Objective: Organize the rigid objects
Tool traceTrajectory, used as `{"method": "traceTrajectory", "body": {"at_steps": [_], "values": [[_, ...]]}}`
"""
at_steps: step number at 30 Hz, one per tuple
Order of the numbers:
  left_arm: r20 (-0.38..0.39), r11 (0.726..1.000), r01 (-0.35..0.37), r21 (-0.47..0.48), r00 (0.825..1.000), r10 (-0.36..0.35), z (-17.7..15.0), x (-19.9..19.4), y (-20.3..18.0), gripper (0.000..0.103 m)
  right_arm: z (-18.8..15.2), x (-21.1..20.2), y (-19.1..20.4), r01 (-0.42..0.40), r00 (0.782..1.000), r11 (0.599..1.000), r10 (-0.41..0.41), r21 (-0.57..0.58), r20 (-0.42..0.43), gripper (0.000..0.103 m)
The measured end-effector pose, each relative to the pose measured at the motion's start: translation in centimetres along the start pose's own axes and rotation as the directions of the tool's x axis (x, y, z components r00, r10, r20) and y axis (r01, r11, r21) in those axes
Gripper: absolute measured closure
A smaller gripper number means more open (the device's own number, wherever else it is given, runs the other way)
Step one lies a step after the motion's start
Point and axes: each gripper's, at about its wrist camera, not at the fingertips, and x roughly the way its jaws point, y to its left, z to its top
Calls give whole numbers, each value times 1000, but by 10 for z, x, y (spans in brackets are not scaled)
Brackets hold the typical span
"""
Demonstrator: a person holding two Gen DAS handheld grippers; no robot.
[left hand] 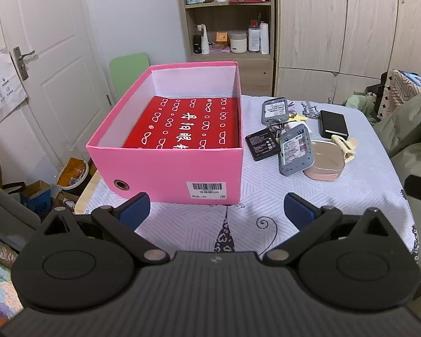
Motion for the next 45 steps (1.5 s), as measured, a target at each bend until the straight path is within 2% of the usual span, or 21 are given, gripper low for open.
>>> {"method": "traceTrajectory", "body": {"at_steps": [7,18,38,45], "values": [[12,999,-32,-4,999,32,0,4,3,0,2,0,5,4,1000,1000,-4,-13,6,4],[15,999,-32,-13,999,33,1,7,11,0,3,1,13,6,1000,999,-5,-48,20,4],[-25,1000,-9,-20,1000,9,0,19,14,0,1,10,22,6,1000,997,-6,-78,0,4],[-39,1000,22,-2,999,-22,6,17,15,0,7,3,22,12,999,998,-11,-60,30,4]]}}
